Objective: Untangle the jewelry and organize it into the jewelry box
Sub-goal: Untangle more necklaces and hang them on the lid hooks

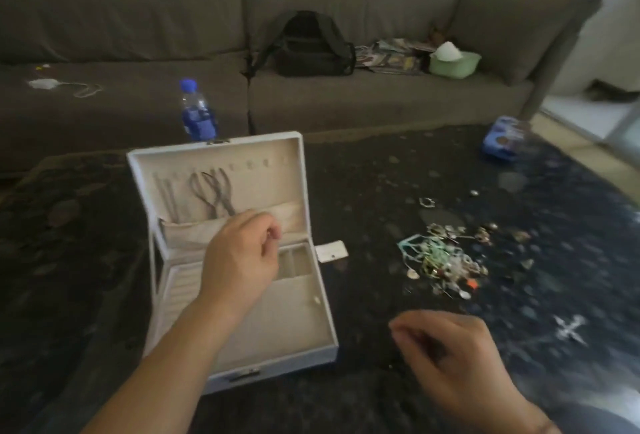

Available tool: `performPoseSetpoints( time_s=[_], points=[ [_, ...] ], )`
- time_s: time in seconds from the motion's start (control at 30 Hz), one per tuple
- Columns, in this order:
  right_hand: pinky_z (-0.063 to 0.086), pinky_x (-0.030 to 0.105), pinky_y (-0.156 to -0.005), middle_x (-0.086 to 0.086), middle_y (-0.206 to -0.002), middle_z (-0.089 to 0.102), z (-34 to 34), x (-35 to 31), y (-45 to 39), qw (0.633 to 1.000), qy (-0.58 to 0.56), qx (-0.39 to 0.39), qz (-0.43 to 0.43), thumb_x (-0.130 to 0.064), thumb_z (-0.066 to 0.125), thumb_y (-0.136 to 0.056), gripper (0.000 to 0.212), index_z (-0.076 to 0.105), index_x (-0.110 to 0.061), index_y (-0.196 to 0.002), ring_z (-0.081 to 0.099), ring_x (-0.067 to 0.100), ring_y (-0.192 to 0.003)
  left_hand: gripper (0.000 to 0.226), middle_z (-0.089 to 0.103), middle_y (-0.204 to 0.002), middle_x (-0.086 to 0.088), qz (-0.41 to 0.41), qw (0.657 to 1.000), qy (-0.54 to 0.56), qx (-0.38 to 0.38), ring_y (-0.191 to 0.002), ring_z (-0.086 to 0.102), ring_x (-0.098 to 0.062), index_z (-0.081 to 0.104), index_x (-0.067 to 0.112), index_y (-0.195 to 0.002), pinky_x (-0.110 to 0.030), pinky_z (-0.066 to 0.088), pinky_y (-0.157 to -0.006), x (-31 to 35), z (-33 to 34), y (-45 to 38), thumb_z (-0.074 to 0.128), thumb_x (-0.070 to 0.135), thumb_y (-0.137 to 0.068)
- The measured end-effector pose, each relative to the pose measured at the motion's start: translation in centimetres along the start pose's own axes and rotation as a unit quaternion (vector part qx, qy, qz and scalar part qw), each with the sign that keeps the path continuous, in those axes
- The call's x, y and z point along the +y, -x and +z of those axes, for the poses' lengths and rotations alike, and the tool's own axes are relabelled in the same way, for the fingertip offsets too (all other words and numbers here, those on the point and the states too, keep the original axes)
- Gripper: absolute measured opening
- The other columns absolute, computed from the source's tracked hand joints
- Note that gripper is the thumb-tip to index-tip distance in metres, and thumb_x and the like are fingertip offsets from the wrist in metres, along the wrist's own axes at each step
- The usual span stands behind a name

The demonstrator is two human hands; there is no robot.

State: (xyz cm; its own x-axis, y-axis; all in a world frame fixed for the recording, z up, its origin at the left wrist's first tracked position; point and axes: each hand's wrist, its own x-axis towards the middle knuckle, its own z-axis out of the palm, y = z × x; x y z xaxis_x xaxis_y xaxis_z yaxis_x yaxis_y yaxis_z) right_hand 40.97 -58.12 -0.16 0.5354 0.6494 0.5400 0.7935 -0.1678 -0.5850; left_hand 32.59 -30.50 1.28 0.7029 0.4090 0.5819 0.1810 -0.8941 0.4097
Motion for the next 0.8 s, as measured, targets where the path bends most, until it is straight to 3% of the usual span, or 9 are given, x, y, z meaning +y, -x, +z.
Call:
performPoseSetpoints(
  time_s=[0.1,0.17,0.2,0.27,0.33,0.43,0.53,0.67,0.8],
  points=[
    [0.049,0.021,-0.051,-0.022,-0.067,0.065,-3.4,3.6,2.5,0.989,0.061,0.058,0.122,-0.032,0.064,-0.080,0.015,0.065,-0.039,-0.094,0.058,-0.003,-0.053,0.010,0.057,-0.082,0.002,0.091,0.994,0.057,-0.036,-0.075,0.054,-0.015,0.066,0.013,-0.084,-0.031,0.049,-0.064,6.4,1.3,1.5,0.057,0.008,-0.083],
    [0.050,0.027,-0.055,-0.015,-0.068,0.069,-6.2,6.2,3.8,0.974,0.079,0.087,0.196,-0.022,0.068,-0.082,0.020,0.067,-0.042,-0.085,0.063,0.006,-0.057,0.013,0.059,-0.083,-0.001,0.162,0.980,0.098,-0.054,-0.075,0.055,-0.015,0.068,0.011,-0.085,-0.028,0.048,-0.065,9.9,3.1,3.5,0.056,0.006,-0.082],
    [0.051,0.030,-0.060,-0.010,-0.072,0.071,-7.7,7.3,4.2,0.966,0.090,0.080,0.230,-0.015,0.070,-0.083,0.030,0.065,-0.045,-0.080,0.065,0.012,-0.061,0.013,0.060,-0.083,-0.002,0.188,0.973,0.108,-0.076,-0.076,0.056,-0.017,0.069,0.010,-0.087,-0.029,0.049,-0.065,11.4,4.1,4.7,0.058,0.005,-0.082],
    [0.053,0.034,-0.072,-0.003,-0.088,0.073,-10.7,9.9,5.3,0.951,0.144,0.006,0.275,-0.009,0.071,-0.082,0.039,0.065,-0.047,-0.089,0.067,0.018,-0.078,0.015,0.061,-0.090,-0.001,0.208,0.962,0.104,-0.141,-0.083,0.058,-0.018,0.069,0.011,-0.095,-0.034,0.052,-0.065,13.4,6.5,6.8,0.061,0.006,-0.084],
    [0.048,0.038,-0.091,-0.006,-0.114,0.067,-12.6,11.8,6.6,0.923,0.236,-0.112,0.283,-0.013,0.072,-0.083,0.033,0.070,-0.038,-0.105,0.059,0.019,-0.105,0.018,0.060,-0.102,0.002,0.191,0.957,0.083,-0.200,-0.095,0.056,-0.016,0.068,0.016,-0.107,-0.035,0.054,-0.074,14.4,8.7,8.3,0.062,0.016,-0.089],
    [0.034,0.042,-0.108,-0.012,-0.136,0.052,-13.7,13.8,7.6,0.910,0.251,-0.207,0.258,-0.026,0.074,-0.084,0.037,0.067,-0.038,-0.118,0.037,0.021,-0.129,0.033,0.055,-0.120,0.008,0.155,0.949,0.042,-0.272,-0.115,0.048,-0.012,0.063,0.023,-0.125,-0.032,0.047,-0.096,14.7,11.1,9.5,0.061,0.034,-0.094],
    [0.036,0.044,-0.107,-0.014,-0.135,0.051,-13.3,14.5,6.8,0.906,0.260,-0.215,0.257,-0.034,0.072,-0.085,0.030,0.069,-0.038,-0.114,0.035,0.020,-0.130,0.029,0.057,-0.116,0.010,0.125,0.950,0.041,-0.283,-0.114,0.046,-0.009,0.067,0.025,-0.117,-0.033,0.045,-0.096,14.5,12.2,10.1,0.061,0.040,-0.093],
    [0.038,0.037,-0.100,-0.017,-0.121,0.053,-12.3,14.5,6.1,0.906,0.278,-0.188,0.258,-0.034,0.067,-0.088,0.013,0.060,-0.044,-0.086,0.036,0.016,-0.121,0.011,0.058,-0.097,0.013,0.107,0.965,0.034,-0.238,-0.099,0.051,-0.010,0.070,0.026,-0.090,-0.031,0.046,-0.082,14.5,12.7,10.3,0.066,0.035,-0.087],
    [0.036,0.031,-0.094,-0.016,-0.120,0.047,-11.3,14.3,6.2,0.890,0.345,-0.197,0.226,-0.034,0.054,-0.095,0.008,0.052,-0.040,-0.090,0.033,0.014,-0.118,0.010,0.056,-0.099,0.012,0.106,0.964,0.002,-0.243,-0.099,0.049,-0.011,0.066,0.025,-0.091,-0.031,0.045,-0.083,14.8,13.0,10.5,0.061,0.033,-0.091]
  ],
)
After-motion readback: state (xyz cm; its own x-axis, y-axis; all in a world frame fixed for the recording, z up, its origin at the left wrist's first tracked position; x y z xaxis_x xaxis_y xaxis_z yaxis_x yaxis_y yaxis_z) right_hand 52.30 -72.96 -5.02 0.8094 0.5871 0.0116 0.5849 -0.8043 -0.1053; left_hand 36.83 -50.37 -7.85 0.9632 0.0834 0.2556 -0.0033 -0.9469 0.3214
